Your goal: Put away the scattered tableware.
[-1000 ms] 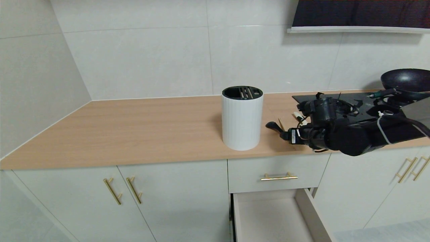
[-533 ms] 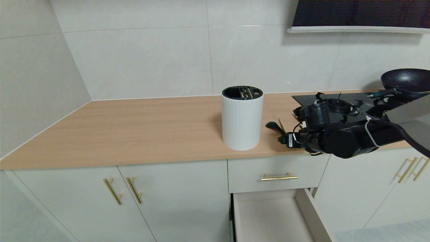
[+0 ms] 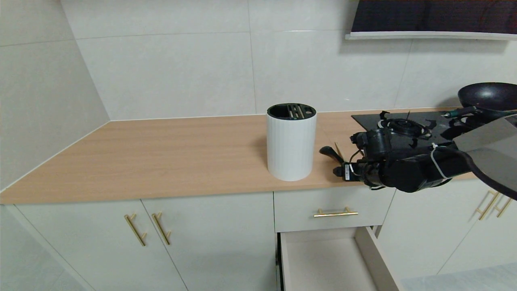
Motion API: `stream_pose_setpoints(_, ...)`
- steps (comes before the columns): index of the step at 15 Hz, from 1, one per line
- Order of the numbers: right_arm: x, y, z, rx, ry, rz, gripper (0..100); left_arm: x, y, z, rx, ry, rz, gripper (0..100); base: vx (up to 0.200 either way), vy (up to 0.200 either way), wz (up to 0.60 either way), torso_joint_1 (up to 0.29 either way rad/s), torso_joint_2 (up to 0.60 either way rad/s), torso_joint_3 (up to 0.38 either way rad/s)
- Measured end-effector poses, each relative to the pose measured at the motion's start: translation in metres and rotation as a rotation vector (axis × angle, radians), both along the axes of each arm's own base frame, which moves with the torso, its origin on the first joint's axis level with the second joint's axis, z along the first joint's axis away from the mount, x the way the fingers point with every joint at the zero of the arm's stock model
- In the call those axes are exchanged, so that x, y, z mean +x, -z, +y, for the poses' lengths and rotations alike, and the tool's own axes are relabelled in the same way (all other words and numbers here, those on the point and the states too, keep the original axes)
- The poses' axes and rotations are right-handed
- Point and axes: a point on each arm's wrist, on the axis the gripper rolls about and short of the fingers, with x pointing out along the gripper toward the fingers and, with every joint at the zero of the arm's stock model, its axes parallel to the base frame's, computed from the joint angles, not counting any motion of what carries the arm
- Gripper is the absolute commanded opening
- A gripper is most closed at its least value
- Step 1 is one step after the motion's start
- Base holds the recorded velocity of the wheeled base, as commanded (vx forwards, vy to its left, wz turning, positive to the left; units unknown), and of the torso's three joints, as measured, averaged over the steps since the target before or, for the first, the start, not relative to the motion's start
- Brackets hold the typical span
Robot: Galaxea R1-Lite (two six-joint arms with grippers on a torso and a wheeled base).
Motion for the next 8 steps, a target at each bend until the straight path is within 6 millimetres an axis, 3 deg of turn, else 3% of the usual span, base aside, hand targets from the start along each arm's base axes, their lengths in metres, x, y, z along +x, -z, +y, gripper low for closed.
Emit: stream_pose_setpoints(8,0.0041,0.0012,-0.0025,0.01,0.014,-0.002,0,0.0,0.0001,0.0,0.0,0.0,0.0,100,0.0,0.0,0.0,0.0,0.0,0.0)
